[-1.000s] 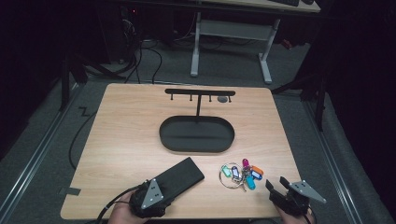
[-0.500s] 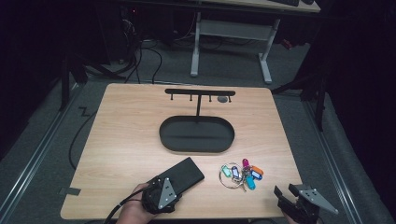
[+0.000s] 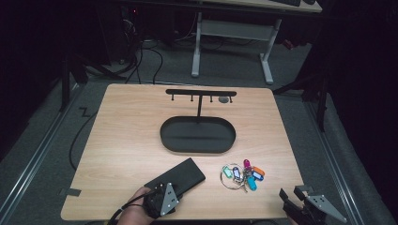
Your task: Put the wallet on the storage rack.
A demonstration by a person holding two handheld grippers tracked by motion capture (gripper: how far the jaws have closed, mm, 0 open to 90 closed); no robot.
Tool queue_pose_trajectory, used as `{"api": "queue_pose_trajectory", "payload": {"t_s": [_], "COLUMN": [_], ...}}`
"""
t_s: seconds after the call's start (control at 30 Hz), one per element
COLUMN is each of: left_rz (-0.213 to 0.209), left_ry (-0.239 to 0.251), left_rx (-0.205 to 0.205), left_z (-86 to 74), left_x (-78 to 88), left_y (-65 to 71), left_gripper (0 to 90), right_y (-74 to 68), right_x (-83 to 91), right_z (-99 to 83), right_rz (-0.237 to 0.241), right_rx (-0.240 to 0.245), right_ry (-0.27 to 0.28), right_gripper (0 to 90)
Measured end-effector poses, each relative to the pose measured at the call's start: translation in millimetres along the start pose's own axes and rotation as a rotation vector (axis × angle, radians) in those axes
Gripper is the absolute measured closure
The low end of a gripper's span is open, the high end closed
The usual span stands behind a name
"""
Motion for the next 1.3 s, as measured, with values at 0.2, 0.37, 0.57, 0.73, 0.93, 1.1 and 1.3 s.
{"api": "queue_pose_trajectory", "payload": {"t_s": [0.2,0.37,0.57,0.73,0.93,1.1,1.3], "left_rz": [-0.016,-0.019,-0.015,-0.017,-0.004,-0.001,0.006], "left_ry": [0.018,0.037,0.043,0.052,0.089,0.120,0.151], "left_rx": [0.009,0.005,-0.001,0.007,0.033,0.073,0.092], "left_z": [-0.7,-0.5,0.8,1.8,6.6,8.0,8.1], "left_x": [0.5,1.5,3.3,4.9,12.6,20.3,28.7], "left_y": [-1.5,-1.5,-0.1,-1.6,-6.9,-12.7,-17.9], "left_gripper": [55.4,62.1,68.6,72.8,77.7,79.9,80.8], "right_y": [5.3,2.8,1.0,0.4,-1.9,-5.2,-14.1], "right_x": [4.8,5.8,5.3,4.6,2.7,-0.4,-8.0], "right_z": [-0.8,-0.6,-1.6,-2.0,-1.3,0.1,6.0], "right_rz": [-0.008,-0.010,-0.006,-0.002,0.005,0.015,0.046], "right_rx": [-0.026,-0.020,-0.010,-0.007,-0.003,0.008,0.037], "right_ry": [0.009,0.008,0.003,-0.002,-0.005,-0.009,-0.001], "right_gripper": [40.7,40.9,41.0,41.1,41.2,41.4,41.6]}}
Point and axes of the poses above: each handheld gripper's, and its own axes: x roughly backward along the jaws, z roughly out of its top, y roughly to its right, the point moved 8 cm from there along -x, roughly forward along the jaws
